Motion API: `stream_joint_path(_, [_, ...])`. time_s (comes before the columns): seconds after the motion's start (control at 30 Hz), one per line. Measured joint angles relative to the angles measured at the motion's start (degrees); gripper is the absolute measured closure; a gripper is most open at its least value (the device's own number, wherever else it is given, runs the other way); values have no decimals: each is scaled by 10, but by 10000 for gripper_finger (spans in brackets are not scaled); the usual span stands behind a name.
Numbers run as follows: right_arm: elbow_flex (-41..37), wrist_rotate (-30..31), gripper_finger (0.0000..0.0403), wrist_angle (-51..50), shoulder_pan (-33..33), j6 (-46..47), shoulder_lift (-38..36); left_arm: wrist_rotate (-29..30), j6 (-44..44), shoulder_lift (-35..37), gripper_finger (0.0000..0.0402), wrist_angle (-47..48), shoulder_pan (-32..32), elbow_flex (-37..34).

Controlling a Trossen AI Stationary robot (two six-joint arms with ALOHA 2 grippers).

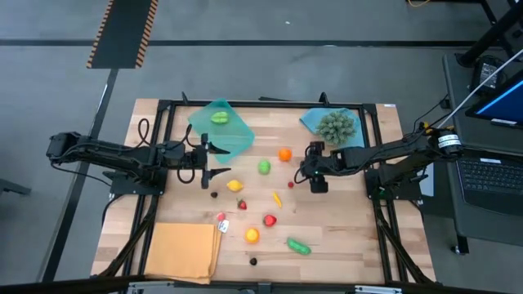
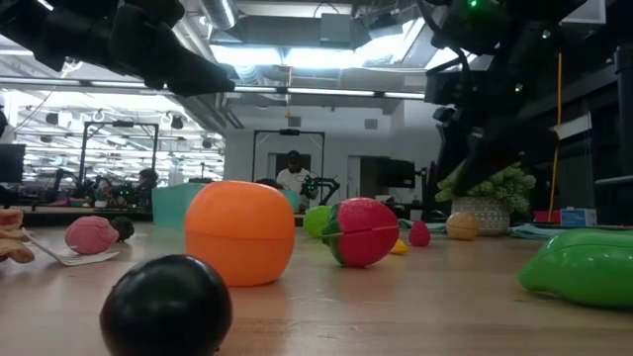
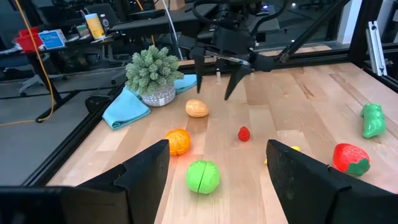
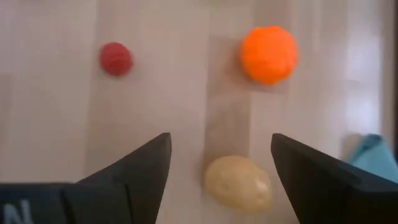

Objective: Pick and placing Produce into tupperware
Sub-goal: Put the brown potato into the blue bin

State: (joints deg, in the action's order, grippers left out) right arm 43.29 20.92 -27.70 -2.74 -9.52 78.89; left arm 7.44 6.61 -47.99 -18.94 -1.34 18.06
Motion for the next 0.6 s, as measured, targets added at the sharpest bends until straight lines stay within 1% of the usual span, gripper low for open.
stream_joint_path(0.47, [0,5,126,-15,1,0,0,0,0,0,146,0,0,0])
stream_joint_path(0.6, [0,35,126,-41,3,-12,0,0,0,0,145,0,0,0])
